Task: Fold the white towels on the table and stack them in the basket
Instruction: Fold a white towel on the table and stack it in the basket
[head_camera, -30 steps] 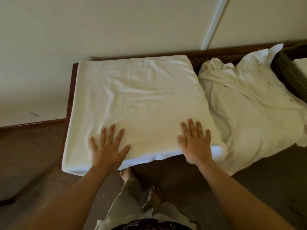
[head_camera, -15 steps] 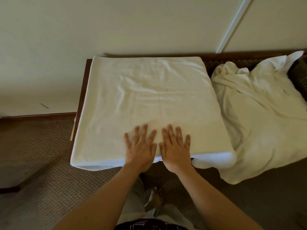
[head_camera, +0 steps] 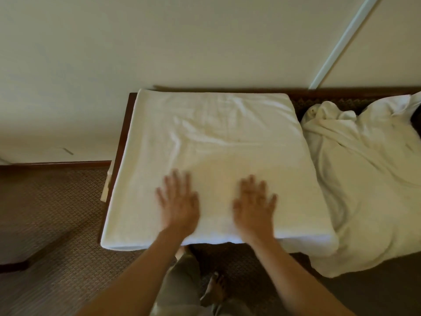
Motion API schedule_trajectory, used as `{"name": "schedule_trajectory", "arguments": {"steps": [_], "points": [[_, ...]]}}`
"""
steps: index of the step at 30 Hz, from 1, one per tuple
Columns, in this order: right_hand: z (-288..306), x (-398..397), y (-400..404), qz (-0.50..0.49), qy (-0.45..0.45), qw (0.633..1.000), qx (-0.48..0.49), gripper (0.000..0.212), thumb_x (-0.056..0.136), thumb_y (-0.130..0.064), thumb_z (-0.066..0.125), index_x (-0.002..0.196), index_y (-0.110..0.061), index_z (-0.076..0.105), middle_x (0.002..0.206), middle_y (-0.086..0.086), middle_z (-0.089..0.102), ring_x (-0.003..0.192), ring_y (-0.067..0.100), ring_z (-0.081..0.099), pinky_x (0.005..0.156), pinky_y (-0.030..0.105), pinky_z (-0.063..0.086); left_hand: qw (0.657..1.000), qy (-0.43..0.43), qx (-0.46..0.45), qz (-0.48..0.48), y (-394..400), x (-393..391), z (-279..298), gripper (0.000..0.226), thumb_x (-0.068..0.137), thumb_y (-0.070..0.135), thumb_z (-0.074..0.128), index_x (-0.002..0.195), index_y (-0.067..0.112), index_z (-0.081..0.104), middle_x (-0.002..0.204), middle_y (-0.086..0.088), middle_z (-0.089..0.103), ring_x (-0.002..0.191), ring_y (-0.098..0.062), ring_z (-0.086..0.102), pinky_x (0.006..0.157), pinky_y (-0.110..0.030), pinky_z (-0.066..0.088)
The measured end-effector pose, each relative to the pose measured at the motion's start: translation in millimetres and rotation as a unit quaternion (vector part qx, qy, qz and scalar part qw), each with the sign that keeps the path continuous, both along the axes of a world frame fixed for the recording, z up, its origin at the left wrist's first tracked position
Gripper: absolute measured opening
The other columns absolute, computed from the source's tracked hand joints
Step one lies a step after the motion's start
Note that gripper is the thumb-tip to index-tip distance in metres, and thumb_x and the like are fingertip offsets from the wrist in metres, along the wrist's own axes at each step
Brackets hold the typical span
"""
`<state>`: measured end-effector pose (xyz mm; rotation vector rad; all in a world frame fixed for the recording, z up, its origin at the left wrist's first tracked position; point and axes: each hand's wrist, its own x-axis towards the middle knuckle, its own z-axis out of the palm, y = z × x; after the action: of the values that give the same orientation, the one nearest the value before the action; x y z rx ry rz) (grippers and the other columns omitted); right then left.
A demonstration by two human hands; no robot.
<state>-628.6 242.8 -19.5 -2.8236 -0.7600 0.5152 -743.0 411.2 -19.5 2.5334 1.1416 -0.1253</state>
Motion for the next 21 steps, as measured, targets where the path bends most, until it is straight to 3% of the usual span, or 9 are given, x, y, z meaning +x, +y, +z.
{"name": "schedule_trajectory", "arguments": {"steps": [2, 3, 7, 10, 12, 13, 15, 18, 21], "points": [[-6, -17, 29, 0.108, 0.016, 0.994, -0.005, 0.07, 0.096, -0.057, -0.009, 0.159, -0.031, -0.019, 0.166, -0.004, -0.029, 0.153, 0.028, -0.027, 0.121, 0.058, -0.017, 0.992, 0.022, -0.009, -0.12, -18, 21, -6, 0.067, 0.094, 0.055, -0.006, 0.159, 0.038, -0.013, 0.166, 0.001, -0.031, 0.154, -0.027, -0.026, 0.123, -0.055, -0.017], [-8, -10, 34, 0.117, 0.011, 0.993, -0.013, 0.068, 0.098, -0.058, -0.005, 0.16, -0.033, -0.017, 0.166, -0.006, -0.027, 0.153, 0.026, -0.026, 0.121, 0.058, -0.015, 0.992, 0.032, -0.007, -0.121, -9, 27, -9, 0.066, 0.096, 0.056, -0.004, 0.16, 0.04, -0.011, 0.166, 0.003, -0.029, 0.154, -0.026, -0.026, 0.123, -0.054, -0.017], [-11, 62, 0, 0.004, -0.019, 0.999, -0.049, 0.061, 0.105, -0.053, 0.005, 0.162, -0.037, -0.009, 0.168, -0.01, -0.022, 0.156, 0.023, -0.018, 0.124, 0.057, -0.008, 0.998, 0.047, 0.02, 0.04, 77, 6, -16, 0.063, 0.104, 0.058, 0.007, 0.161, 0.038, -0.01, 0.169, 0.002, -0.023, 0.156, -0.027, -0.02, 0.123, -0.055, -0.015], [1, 114, -13, -0.154, 0.017, 0.985, -0.076, 0.065, 0.104, -0.052, 0.008, 0.163, -0.029, -0.007, 0.17, -0.008, -0.017, 0.157, 0.029, -0.012, 0.122, 0.066, -0.002, 0.983, 0.07, 0.014, 0.171, 132, 0, -9, 0.067, 0.104, 0.056, 0.009, 0.164, 0.027, -0.004, 0.17, -0.006, -0.016, 0.157, -0.034, -0.013, 0.124, -0.058, -0.008], [5, 130, 10, -0.18, 0.017, 0.98, -0.077, 0.068, 0.104, -0.052, 0.009, 0.163, -0.024, -0.008, 0.17, -0.004, -0.018, 0.157, 0.033, -0.013, 0.12, 0.069, -0.002, 0.977, 0.065, 0.013, 0.202, 140, 23, -4, 0.068, 0.105, 0.051, 0.013, 0.164, 0.021, -0.002, 0.17, -0.012, -0.016, 0.156, -0.04, -0.012, 0.123, -0.059, -0.008], [5, 133, 28, -0.156, 0.007, 0.986, -0.066, 0.069, 0.104, -0.054, 0.008, 0.163, -0.024, -0.009, 0.17, -0.003, -0.02, 0.156, 0.032, -0.014, 0.12, 0.068, -0.005, 0.984, 0.051, 0.02, 0.17, 134, 41, -2, 0.068, 0.105, 0.05, 0.013, 0.164, 0.021, -0.006, 0.169, -0.012, -0.02, 0.155, -0.041, -0.014, 0.123, -0.06, -0.01], [2, 133, 73, -0.049, -0.008, 0.998, -0.047, 0.069, 0.1, -0.058, 0.001, 0.16, -0.031, -0.018, 0.167, -0.004, -0.026, 0.156, 0.03, -0.019, 0.119, 0.063, -0.015, 0.999, 0.008, 0.032, 0.012, 115, 83, 0, 0.066, 0.105, 0.053, 0.009, 0.162, 0.028, -0.013, 0.167, -0.009, -0.026, 0.154, -0.038, -0.021, 0.123, -0.058, -0.013], [-10, 131, 138, 0.075, -0.017, 0.996, -0.053, 0.066, 0.095, -0.062, -0.007, 0.152, -0.037, -0.029, 0.162, -0.008, -0.035, 0.153, 0.026, -0.028, 0.118, 0.058, -0.018, 0.979, 0.006, 0.038, -0.199, 104, 142, 3, 0.063, 0.104, 0.058, 0.005, 0.163, 0.036, -0.003, 0.168, -0.003, -0.026, 0.154, -0.031, -0.025, 0.123, -0.058, -0.014], [-14, 166, 161, 0.063, -0.027, 0.995, -0.071, 0.063, 0.096, -0.063, -0.007, 0.153, -0.042, -0.027, 0.163, -0.012, -0.033, 0.154, 0.023, -0.025, 0.121, 0.059, -0.014, 0.984, 0.043, 0.031, -0.169, 147, 169, -7, 0.067, 0.102, 0.065, 0.012, 0.162, 0.04, -0.004, 0.168, 0.004, -0.026, 0.154, -0.028, -0.024, 0.121, -0.062, -0.013]]}}
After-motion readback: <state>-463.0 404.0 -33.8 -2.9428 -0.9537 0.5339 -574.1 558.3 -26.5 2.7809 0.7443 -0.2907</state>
